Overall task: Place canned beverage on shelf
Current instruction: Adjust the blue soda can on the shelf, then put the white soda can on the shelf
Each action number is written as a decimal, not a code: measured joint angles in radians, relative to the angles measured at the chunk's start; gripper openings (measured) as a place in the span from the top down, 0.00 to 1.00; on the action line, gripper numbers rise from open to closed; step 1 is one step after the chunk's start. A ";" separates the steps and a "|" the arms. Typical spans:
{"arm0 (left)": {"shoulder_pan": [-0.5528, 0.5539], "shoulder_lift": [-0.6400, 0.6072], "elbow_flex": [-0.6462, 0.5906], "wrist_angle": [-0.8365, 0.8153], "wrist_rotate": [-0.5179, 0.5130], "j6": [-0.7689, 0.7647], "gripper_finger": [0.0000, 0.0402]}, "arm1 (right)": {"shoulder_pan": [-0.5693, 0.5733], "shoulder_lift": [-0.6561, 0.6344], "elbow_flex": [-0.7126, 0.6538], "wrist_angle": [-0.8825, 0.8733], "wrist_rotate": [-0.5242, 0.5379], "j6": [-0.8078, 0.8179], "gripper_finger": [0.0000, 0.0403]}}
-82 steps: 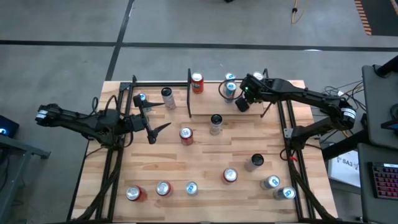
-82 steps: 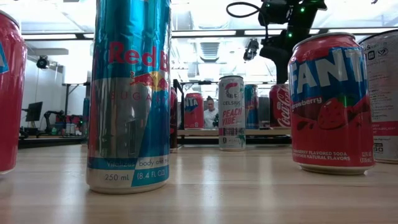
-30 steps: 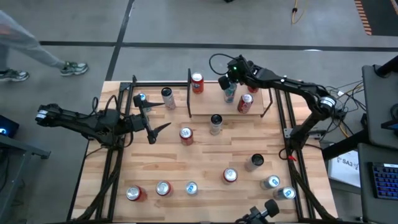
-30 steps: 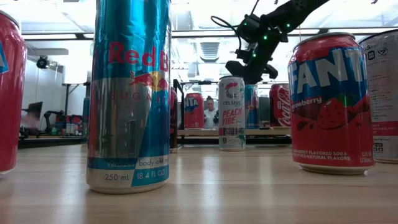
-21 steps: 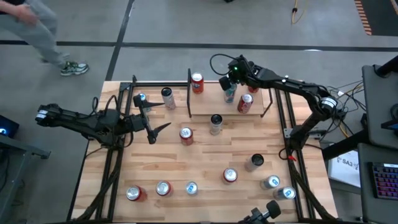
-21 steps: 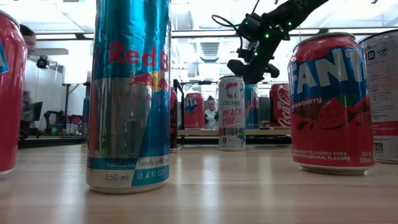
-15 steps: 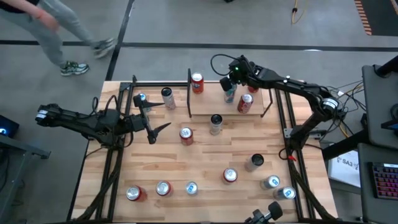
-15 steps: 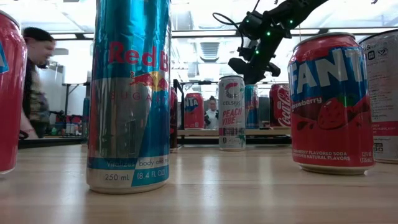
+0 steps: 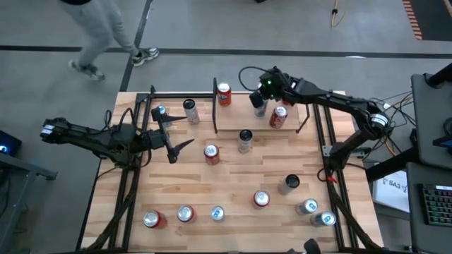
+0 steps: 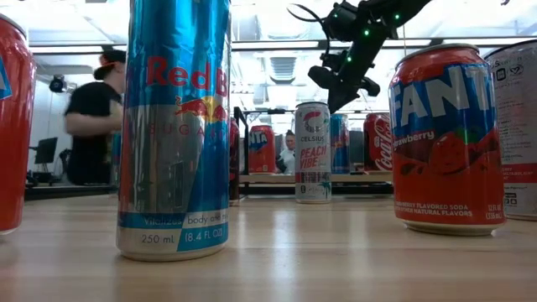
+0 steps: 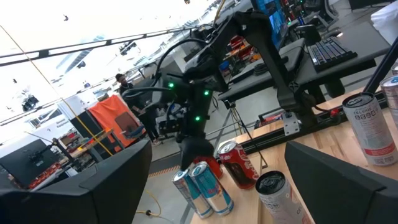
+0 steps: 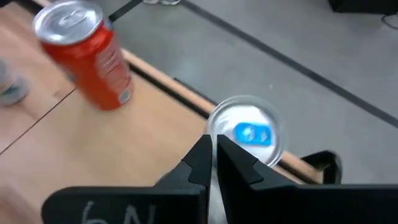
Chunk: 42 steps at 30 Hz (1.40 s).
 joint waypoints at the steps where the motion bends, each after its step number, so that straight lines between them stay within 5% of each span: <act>1: 0.000 0.000 0.000 0.000 0.000 0.000 0.12 | 0.011 -0.002 0.000 -0.012 0.000 0.009 0.97; 33: 0.000 0.000 0.000 0.000 0.000 0.000 0.12 | 0.066 -0.011 -0.015 -0.017 0.083 0.036 0.97; 42: 0.000 0.000 0.000 0.000 0.000 -0.003 0.12 | 0.201 -0.058 0.014 0.006 0.087 0.035 0.97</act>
